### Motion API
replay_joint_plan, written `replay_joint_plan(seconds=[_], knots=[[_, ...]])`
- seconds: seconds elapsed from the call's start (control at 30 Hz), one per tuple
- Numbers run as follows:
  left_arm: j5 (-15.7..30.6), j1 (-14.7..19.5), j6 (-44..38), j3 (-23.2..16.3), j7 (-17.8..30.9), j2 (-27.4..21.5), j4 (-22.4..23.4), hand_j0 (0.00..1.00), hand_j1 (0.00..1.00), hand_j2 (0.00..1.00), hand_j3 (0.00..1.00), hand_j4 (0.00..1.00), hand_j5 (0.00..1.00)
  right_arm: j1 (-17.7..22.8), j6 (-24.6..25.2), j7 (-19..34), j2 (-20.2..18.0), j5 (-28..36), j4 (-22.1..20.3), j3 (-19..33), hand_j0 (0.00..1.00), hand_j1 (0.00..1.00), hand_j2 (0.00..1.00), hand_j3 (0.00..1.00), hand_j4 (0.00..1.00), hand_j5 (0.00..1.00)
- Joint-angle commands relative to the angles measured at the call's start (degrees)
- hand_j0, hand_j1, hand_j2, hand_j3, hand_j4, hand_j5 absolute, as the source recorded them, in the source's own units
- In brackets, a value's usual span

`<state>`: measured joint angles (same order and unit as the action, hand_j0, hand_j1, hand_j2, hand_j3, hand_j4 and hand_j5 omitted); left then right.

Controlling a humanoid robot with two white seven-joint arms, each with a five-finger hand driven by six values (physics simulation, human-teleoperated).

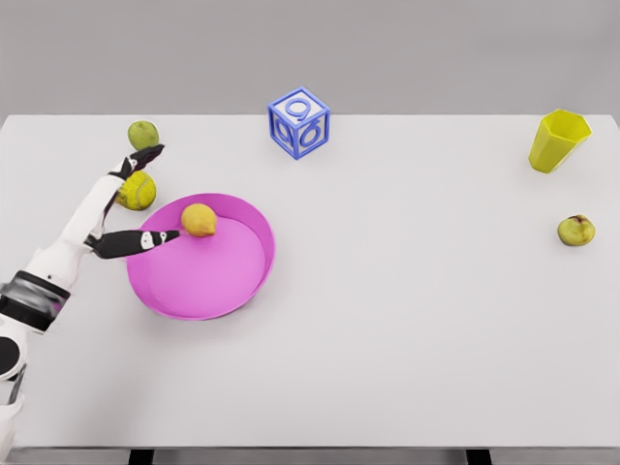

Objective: Put the lemon on the plate with left arm

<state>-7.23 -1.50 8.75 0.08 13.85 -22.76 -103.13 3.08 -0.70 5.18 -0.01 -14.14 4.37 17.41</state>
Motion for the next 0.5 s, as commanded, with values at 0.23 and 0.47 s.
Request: replay_joint_plan(seconds=[0.23, 0.47], knots=[[0.2, 3.17, 3.12, -0.69, 0.12, -12.57, 0.12, 1.0, 1.0, 1.0, 1.0, 1.0, 1.0, 0.0, 0.0, 0.01, 0.01, -0.01, 0.03, -0.01, 1.0, 1.0, 1.0, 1.0, 1.0, 1.0], [0.03, 2.9, 3.12, -0.78, 0.12, -14.6, 0.21, 1.0, 1.0, 1.0, 1.0, 1.0, 1.0, 0.0, 0.0, 0.01, 0.01, -0.01, -0.06, -0.01, 1.0, 1.0, 1.0, 1.0, 1.0, 1.0]])
